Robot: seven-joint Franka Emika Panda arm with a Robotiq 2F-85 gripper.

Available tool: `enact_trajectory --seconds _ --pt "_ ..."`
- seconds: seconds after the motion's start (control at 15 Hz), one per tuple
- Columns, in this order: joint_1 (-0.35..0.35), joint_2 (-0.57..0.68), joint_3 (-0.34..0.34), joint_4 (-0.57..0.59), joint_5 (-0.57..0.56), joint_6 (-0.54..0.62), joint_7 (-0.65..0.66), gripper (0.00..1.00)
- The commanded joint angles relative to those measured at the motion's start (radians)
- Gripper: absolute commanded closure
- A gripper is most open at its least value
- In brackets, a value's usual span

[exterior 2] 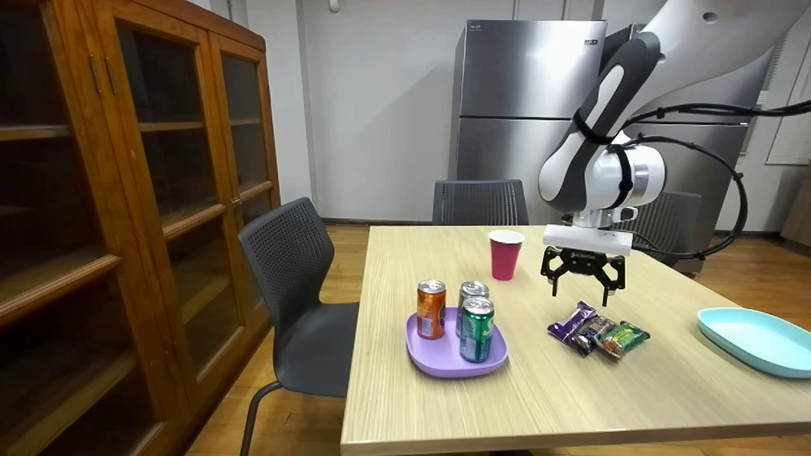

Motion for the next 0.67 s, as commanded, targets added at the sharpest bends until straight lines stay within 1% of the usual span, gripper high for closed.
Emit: enact_trajectory --seconds 0.0,0.6 --pt "0.014 0.052 -0.015 0.062 0.021 -0.018 0.015 0.0" --pt "0.023 0.123 -0.027 0.128 0.018 -0.038 0.018 0.0"
